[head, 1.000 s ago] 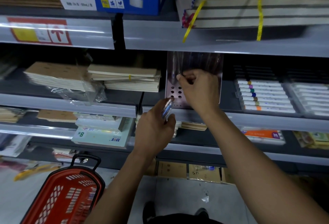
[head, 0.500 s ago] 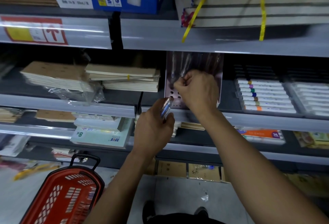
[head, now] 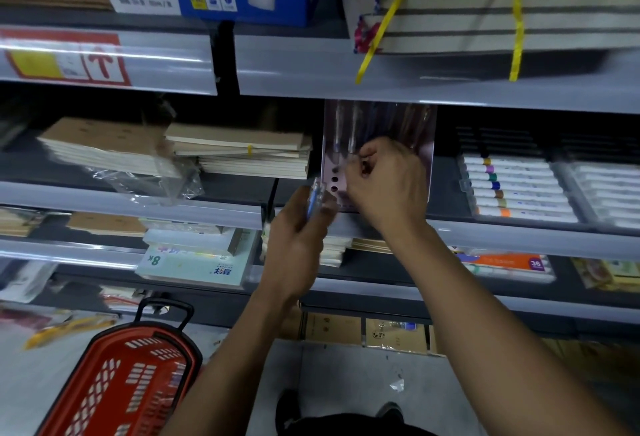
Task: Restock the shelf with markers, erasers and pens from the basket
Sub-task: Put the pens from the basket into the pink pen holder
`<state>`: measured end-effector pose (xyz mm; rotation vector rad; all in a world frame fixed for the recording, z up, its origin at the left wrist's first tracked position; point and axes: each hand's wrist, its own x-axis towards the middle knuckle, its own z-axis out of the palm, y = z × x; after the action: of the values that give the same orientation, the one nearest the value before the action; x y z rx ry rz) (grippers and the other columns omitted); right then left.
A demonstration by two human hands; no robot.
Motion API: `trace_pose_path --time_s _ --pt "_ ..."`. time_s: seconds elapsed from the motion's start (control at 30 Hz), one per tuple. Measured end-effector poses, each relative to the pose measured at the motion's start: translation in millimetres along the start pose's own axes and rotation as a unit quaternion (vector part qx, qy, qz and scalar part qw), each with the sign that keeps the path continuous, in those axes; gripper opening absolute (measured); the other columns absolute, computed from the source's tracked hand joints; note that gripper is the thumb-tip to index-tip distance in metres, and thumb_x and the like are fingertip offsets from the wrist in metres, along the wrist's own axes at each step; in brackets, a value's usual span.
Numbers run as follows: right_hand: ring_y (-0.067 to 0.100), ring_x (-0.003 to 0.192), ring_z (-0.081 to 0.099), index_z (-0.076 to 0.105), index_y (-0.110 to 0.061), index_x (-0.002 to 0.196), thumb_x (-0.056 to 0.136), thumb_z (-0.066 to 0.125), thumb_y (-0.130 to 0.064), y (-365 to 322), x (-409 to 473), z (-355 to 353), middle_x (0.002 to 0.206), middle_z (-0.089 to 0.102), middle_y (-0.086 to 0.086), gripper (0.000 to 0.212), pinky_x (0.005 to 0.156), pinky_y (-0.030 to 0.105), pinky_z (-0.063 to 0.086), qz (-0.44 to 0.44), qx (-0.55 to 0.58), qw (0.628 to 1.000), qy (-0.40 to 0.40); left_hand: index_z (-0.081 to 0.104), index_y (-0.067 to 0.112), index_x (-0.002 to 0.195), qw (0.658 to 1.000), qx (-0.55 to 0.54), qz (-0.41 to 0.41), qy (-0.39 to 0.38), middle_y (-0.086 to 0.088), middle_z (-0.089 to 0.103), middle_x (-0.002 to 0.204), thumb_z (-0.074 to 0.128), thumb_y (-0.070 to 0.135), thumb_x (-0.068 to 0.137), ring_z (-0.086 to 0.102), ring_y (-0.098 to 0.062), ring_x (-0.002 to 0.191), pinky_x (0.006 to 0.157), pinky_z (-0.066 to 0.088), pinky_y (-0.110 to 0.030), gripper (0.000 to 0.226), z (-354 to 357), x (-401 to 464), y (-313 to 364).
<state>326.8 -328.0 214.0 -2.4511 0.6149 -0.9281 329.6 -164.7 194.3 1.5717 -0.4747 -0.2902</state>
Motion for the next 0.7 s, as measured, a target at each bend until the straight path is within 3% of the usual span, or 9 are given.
trace_pose_path --time_s 0.07,0.17,0.3,0.43,0.5,0.6,0.7 --pt "0.021 0.079 0.063 0.070 -0.013 0.092 0.089 0.064 -0.022 3 -9 -6 0.087 0.071 0.003 0.011 0.068 0.034 0.050 -0.010 0.036 0.999 0.010 0.047 0.011 0.085 0.979 -0.186 -0.084 -0.025 -0.001 0.033 0.060 0.050 0.054 0.098 0.024 -0.012 0.050 0.049 0.014 -0.031 0.045 -2 1 6" --pt "0.011 0.069 0.056 0.070 -0.013 0.090 0.088 0.063 -0.013 8 -26 -13 0.085 0.070 0.000 0.007 0.064 0.028 0.045 -0.038 0.077 0.996 0.022 0.048 0.010 0.086 0.959 -0.255 -0.113 -0.052 -0.001 0.034 0.061 0.039 0.048 0.101 0.021 -0.014 0.051 0.053 0.011 -0.034 0.042 -4 1 9" --pt "0.012 0.073 0.064 0.072 -0.010 0.092 0.090 0.064 -0.007 8 -48 -21 0.087 0.071 -0.004 0.008 0.065 0.031 0.052 -0.060 0.176 0.982 -0.005 0.047 0.009 0.106 0.964 -0.243 -0.088 -0.064 -0.002 0.038 0.065 0.042 0.039 0.097 0.027 -0.014 0.051 0.048 0.020 -0.030 0.031 -4 2 7" --pt "0.013 0.073 0.062 0.072 -0.015 0.099 0.097 0.065 -0.025 -4 -65 -29 0.084 0.068 -0.007 0.012 0.061 0.031 0.050 -0.056 0.296 0.949 -0.093 0.058 0.015 0.086 0.980 -0.182 -0.068 -0.046 0.001 0.045 0.061 0.044 0.030 0.106 0.035 -0.013 0.048 0.045 0.030 -0.026 0.028 2 3 4" --pt "0.016 0.070 0.058 0.071 -0.017 0.100 0.097 0.067 -0.033 -9 -71 -29 0.078 0.063 -0.007 0.016 0.061 0.031 0.049 -0.047 0.320 0.938 -0.128 0.062 0.021 0.086 0.985 -0.157 -0.065 -0.027 0.002 0.049 0.061 0.050 0.032 0.104 0.039 -0.012 0.049 0.044 0.034 -0.026 0.024 5 2 4" --pt "0.011 0.064 0.055 0.071 -0.021 0.096 0.094 0.075 -0.027 -10 -73 -29 0.073 0.061 -0.007 0.007 0.060 0.027 0.048 0.002 0.351 0.926 -0.137 0.058 0.009 0.101 0.987 -0.149 -0.061 -0.021 0.001 0.048 0.065 0.050 0.035 0.108 0.039 -0.014 0.053 0.046 0.035 -0.026 0.028 8 1 4" --pt "0.010 0.065 0.061 0.074 -0.018 0.096 0.093 0.076 -0.021 -8 -72 -32 0.071 0.067 -0.004 0.005 0.063 0.030 0.056 0.056 0.402 0.902 -0.146 0.053 0.002 0.104 0.993 -0.108 -0.047 -0.014 -0.002 0.049 0.064 0.044 0.032 0.113 0.043 -0.017 0.053 0.047 0.039 -0.029 0.033 11 2 3"
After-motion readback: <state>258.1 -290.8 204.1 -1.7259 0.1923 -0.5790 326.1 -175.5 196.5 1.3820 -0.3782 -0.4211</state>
